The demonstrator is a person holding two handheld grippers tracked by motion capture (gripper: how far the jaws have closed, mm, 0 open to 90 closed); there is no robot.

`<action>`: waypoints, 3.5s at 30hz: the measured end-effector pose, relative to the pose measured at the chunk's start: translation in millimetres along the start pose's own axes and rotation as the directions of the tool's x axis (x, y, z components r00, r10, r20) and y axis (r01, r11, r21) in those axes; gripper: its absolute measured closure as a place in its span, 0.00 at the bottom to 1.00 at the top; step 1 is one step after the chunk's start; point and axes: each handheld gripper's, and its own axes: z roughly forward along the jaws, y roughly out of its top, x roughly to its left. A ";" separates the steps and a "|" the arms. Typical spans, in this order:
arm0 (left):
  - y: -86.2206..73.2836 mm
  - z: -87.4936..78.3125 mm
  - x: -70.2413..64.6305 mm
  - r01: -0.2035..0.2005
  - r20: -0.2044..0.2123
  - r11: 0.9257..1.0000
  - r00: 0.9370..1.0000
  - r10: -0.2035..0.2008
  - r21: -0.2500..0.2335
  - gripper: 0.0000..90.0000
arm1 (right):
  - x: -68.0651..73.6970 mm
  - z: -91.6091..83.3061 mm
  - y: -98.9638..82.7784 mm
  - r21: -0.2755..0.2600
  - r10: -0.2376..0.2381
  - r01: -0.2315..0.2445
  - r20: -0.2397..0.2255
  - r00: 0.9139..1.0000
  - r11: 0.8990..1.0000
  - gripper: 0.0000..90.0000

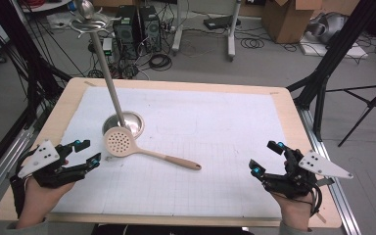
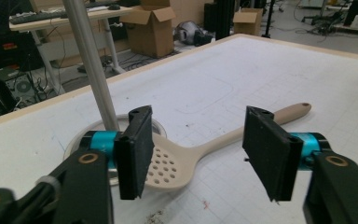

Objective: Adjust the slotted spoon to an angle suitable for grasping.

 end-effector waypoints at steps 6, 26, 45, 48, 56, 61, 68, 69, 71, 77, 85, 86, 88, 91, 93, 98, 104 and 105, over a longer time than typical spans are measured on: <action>-4.6 12.7 -6.4 -0.007 0.020 1.000 1.000 0.006 0.030 0.63 | 0.9 1.2 0.0 0.005 -0.003 0.003 -0.004 1.000 1.000 0.13; -15.5 43.4 -13.4 -0.002 0.103 0.997 0.995 -0.006 0.074 0.98 | 2.6 -0.1 -3.0 0.025 -0.004 0.004 -0.009 1.000 1.000 0.13; -14.6 80.6 -8.3 0.006 0.139 0.992 0.990 -0.023 0.125 1.00 | 3.0 -16.5 -8.4 0.052 -0.011 0.011 0.012 1.000 0.999 0.13; -10.1 88.1 -5.0 0.013 0.153 0.990 0.988 -0.034 0.139 1.00 | 3.6 -19.2 -8.2 0.051 -0.006 0.006 0.013 1.000 0.999 0.13; -3.7 101.9 -5.0 -0.007 0.172 0.987 0.985 -0.021 0.163 1.00 | 2.6 -25.0 -7.9 0.035 -0.006 0.006 0.020 1.000 0.999 0.13; -1.9 112.0 -7.5 -0.021 0.176 0.983 0.984 -0.012 0.182 1.00 | 2.5 -24.1 -8.5 0.041 -0.002 0.001 0.014 1.000 0.999 0.13; -4.0 129.0 -9.9 -0.008 0.173 0.981 0.984 -0.026 0.195 1.00 | 2.8 -22.6 -9.2 0.049 0.000 0.000 0.005 1.000 0.999 0.13; -4.4 131.7 -10.5 -0.010 0.173 0.980 0.985 -0.026 0.200 1.00 | 2.8 -22.6 -9.2 0.049 0.000 0.000 0.005 1.000 0.999 0.13; -4.4 136.5 -11.9 -0.017 0.177 0.977 0.984 -0.021 0.211 1.00 | 2.8 -23.0 -9.1 0.049 0.001 -0.001 0.004 1.000 0.999 0.13; -4.7 152.3 -20.1 -0.026 0.181 0.970 0.983 -0.019 0.240 1.00 | 1.7 -23.2 -9.7 0.054 -0.002 0.003 -0.010 1.000 0.999 0.13; -11.8 166.3 -14.7 -0.004 0.167 0.959 0.985 -0.045 0.283 1.00 | 2.0 -23.1 -8.8 0.051 -0.003 0.004 -0.017 1.000 0.999 0.13; -11.8 166.3 -14.7 -0.004 0.167 0.959 0.985 -0.045 0.283 1.00 | 1.7 -22.9 -8.9 0.050 -0.006 0.007 -0.017 1.000 0.999 0.13; -13.5 168.8 -14.3 -0.013 0.160 0.960 0.987 -0.033 0.281 1.00 | 1.7 -22.8 -8.9 0.050 -0.005 0.006 -0.018 1.000 0.999 0.13; -15.2 170.5 -13.3 -0.010 0.150 0.956 0.988 -0.035 0.292 1.00 | 2.1 -23.2 -8.7 0.052 -0.001 0.002 -0.018 1.000 0.999 0.13; -17.4 172.3 -12.4 -0.009 0.140 0.951 0.989 -0.037 0.309 1.00 | 2.5 -23.3 -8.5 0.049 0.000 0.001 -0.020 1.000 0.999 0.13; -20.7 175.9 -11.7 -0.013 0.140 0.944 0.990 -0.035 0.329 1.00 | 2.9 -22.4 -8.2 0.048 -0.009 0.010 -0.022 1.000 0.999 0.13; -25.2 180.8 -11.3 -0.023 0.132 0.931 0.991 -0.028 0.366 1.00 | 3.5 -21.8 -8.2 0.054 -0.008 0.009 -0.027 1.000 0.999 0.13; -25.2 180.8 -11.3 -0.023 0.132 0.931 0.991 -0.028 0.366 1.00 | 3.4 -21.8 -8.2 0.053 -0.009 0.010 -0.028 1.000 0.999 0.13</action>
